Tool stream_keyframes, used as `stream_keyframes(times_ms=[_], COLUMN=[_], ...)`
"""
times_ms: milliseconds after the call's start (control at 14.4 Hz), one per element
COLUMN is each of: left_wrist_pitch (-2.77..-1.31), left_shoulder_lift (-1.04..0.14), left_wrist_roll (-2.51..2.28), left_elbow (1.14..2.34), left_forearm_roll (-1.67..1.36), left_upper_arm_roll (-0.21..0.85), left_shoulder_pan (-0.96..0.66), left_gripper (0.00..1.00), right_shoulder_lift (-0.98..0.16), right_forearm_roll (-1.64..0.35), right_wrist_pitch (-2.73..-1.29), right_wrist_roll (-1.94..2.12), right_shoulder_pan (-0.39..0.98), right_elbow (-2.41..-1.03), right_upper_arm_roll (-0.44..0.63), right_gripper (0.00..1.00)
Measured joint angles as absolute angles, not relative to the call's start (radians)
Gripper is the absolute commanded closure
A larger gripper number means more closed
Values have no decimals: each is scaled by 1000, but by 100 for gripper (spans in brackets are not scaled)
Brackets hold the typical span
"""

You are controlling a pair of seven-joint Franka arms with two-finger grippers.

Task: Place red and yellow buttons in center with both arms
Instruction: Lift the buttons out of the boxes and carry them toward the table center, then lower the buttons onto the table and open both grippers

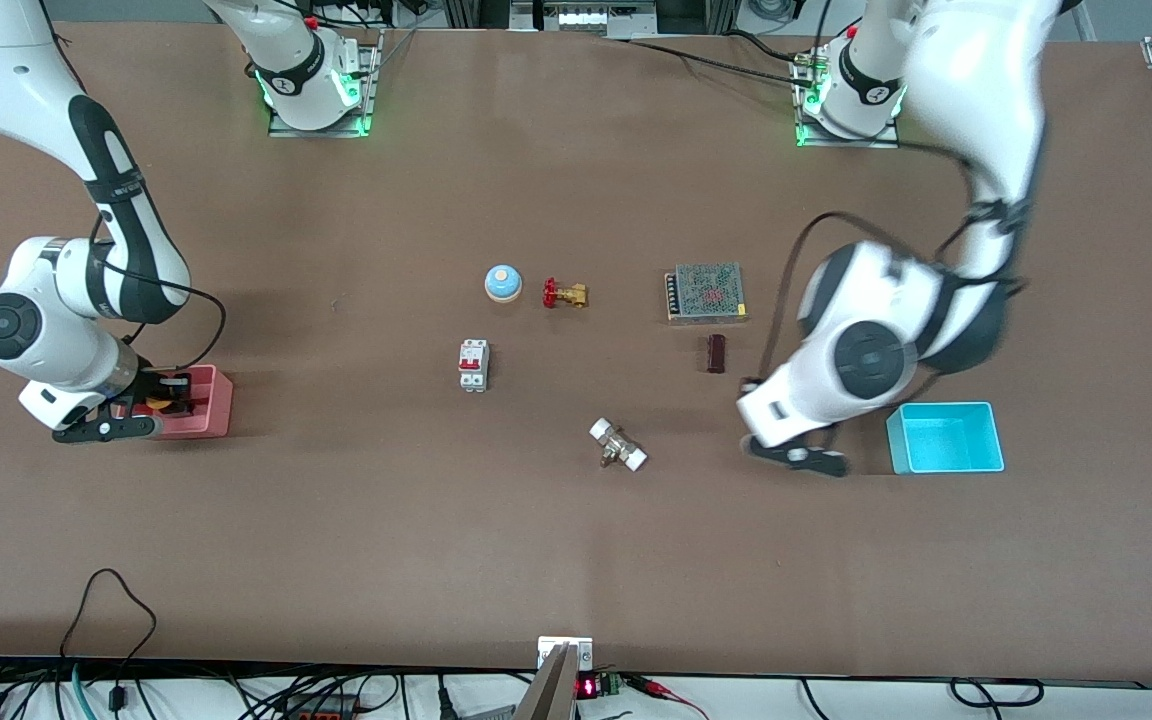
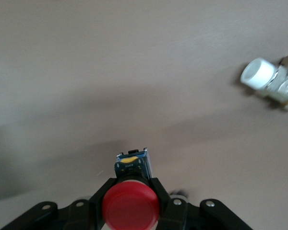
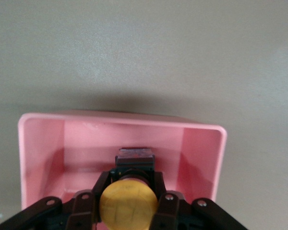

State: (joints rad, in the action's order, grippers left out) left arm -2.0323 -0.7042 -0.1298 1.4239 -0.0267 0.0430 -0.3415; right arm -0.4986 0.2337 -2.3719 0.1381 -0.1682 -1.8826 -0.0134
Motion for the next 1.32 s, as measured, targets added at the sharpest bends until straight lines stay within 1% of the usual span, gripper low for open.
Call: stream_keyframes(times_ms=[138, 277, 346, 415, 485, 554, 692, 831, 1108, 1315], left_wrist_pitch=[-2087, -2103, -2114, -2119, -2120, -2120, -2120, -2120, -2122, -2121], left_shoulder_lift=[-771, -804, -809, -809, -809, -809, -810, -810, -810, -799], left_wrist_roll=[-147, -175, -185, -189, -191, -192, -192, -192, -195, -195], left_elbow=[1418, 1410, 1407, 1405, 1403, 1403, 1403, 1402, 1400, 1373], left_forearm_roll=[-41, -41, -41, -41, -41, -41, -41, -41, -44, -44], left_upper_arm_roll=[43, 42, 41, 40, 40, 39, 34, 32, 33, 26], left_shoulder_pan=[-367, -391, -400, -405, -407, -407, -407, -407, -407, -400], left_gripper=[90, 89, 85, 67, 7, 0, 0, 0, 0, 0], right_shoulder_lift=[-429, -347, -316, -295, -287, -287, -306, -337, -424, -481], right_forearm_roll=[228, 173, 142, 126, 122, 122, 122, 123, 162, 196], right_wrist_pitch=[-2260, -2151, -2109, -2078, -2062, -2059, -2069, -2109, -2216, -2257], right_wrist_roll=[140, 136, 114, 63, -14, -94, -220, -292, -317, -317], right_shoulder_pan=[-169, -168, -165, -160, -142, -113, -38, 9, 27, 27], right_elbow=[-1870, -1868, -1868, -1869, -1871, -1875, -1887, -1900, -1911, -1911], right_upper_arm_roll=[-36, -86, -117, -149, -179, -200, -217, -219, -218, -217], right_gripper=[89, 89, 89, 89, 89, 89, 89, 89, 88, 87])
